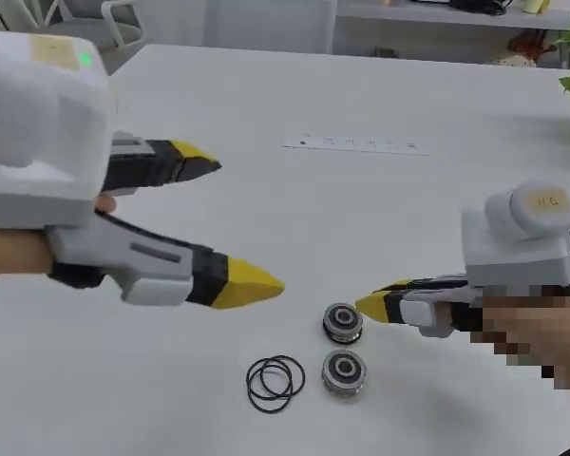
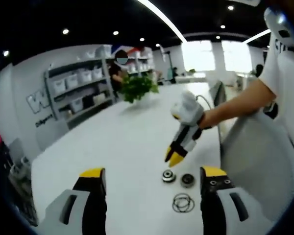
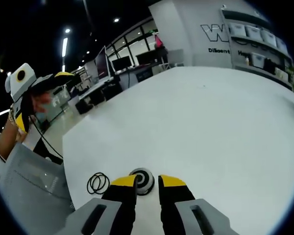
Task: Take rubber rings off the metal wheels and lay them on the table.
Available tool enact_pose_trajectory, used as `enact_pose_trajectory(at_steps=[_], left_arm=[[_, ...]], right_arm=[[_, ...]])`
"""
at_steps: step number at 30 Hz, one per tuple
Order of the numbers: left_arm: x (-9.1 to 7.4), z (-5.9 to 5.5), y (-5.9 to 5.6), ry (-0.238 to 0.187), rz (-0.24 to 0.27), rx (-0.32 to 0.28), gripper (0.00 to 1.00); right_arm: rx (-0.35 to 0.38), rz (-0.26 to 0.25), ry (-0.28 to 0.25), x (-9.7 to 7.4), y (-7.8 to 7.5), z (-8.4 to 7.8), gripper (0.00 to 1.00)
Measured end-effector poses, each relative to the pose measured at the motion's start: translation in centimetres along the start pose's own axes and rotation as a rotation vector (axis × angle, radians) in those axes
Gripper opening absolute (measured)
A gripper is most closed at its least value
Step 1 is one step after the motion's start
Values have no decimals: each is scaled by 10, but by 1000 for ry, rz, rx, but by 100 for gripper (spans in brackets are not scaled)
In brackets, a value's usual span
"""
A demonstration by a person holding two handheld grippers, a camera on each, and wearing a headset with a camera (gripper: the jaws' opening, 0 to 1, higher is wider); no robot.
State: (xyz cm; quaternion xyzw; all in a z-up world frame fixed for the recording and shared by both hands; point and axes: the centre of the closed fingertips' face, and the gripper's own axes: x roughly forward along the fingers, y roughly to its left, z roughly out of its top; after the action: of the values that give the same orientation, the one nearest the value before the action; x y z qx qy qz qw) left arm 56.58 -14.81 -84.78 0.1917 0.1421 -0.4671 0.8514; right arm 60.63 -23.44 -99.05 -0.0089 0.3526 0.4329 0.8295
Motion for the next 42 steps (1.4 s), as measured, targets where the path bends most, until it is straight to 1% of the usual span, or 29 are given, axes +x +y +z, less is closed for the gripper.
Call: enact_pose_trajectory(at_steps=[1,2,5,6,8,10,11,12,13,14,15,16,17,18,19,21,22,24,25,27,29,30,31,32,34,35,37,40,42], left_arm=[[5,2,3,-3,-5,12,77],[12,7,2,-11,-16,28,76],[29,17,-5,-27,-57,57,75],[36,17,-7,-17,-69,75,73],[48,19,-9,-15,-80,94,72],[57,22,-11,-22,-93,89,72],[64,26,-15,-30,-102,81,71],[66,26,-15,-33,-104,79,70],[74,21,-7,-43,-109,69,70],[79,20,-6,-52,-109,67,68],[85,18,-5,-75,-101,88,66],[90,19,-2,-102,-81,110,63],[95,12,-1,-103,-77,93,61],[98,9,-1,-103,-81,84,58],[101,6,-2,-124,-93,57,57],[106,0,-2,-143,-99,6,55],[108,-4,-1,-140,-94,-12,53],[111,-15,1,-128,-82,-17,52],[113,-21,1,-121,-74,-16,52],[115,-32,-3,-98,-79,-14,51],[118,-40,-7,-76,-80,-12,46],[119,-42,-8,-69,-80,-13,43],[120,-47,-10,-52,-80,-15,39],[122,-49,-13,-45,-86,-12,37],[125,-58,-20,-25,-106,-9,35],[127,-66,-24,4,-118,-17,35],[130,-78,-27,43,-128,-13,34],[131,-87,-29,63,-139,-37,32],[132,-89,-29,65,-135,-67,30]], right_arm=[[3,-3,3,0,-1,-1,15],[5,-6,4,-1,-1,-2,15],[16,-12,10,-1,-5,-5,15],[19,-14,13,-1,-6,-6,15],[21,-20,19,-2,-8,-8,14],[24,-24,24,-2,-9,-9,14],[24,-25,25,-2,-9,-10,14],[24,-25,29,-3,-10,-11,14],[22,-26,32,-2,-10,-12,14],[20,-26,34,-2,-11,-13,14],[19,-26,36,-2,-11,-13,14],[22,-21,38,-2,-10,-14,14],[25,-18,39,-1,-10,-15,14],[26,-16,41,-1,-10,-15,14],[25,-15,42,-1,-10,-16,14],[15,-13,52,0,-9,-18,14],[13,-10,55,1,-9,-18,14],[8,-6,60,2,-8,-19,14],[4,-6,63,2,-8,-20,14],[-1,-6,67,2,-7,-21,14],[-2,-5,70,3,-7,-22,14],[-2,-5,71,3,-7,-22,14],[-4,-4,72,3,-7,-23,14],[-6,-3,74,3,-7,-23,14],[-10,1,76,4,-6,-24,14],[-14,5,81,4,-5,-25,15],[-24,8,86,5,-3,-26,14],[-40,9,89,5,-2,-25,13],[-44,14,91,5,-2,-25,13]])
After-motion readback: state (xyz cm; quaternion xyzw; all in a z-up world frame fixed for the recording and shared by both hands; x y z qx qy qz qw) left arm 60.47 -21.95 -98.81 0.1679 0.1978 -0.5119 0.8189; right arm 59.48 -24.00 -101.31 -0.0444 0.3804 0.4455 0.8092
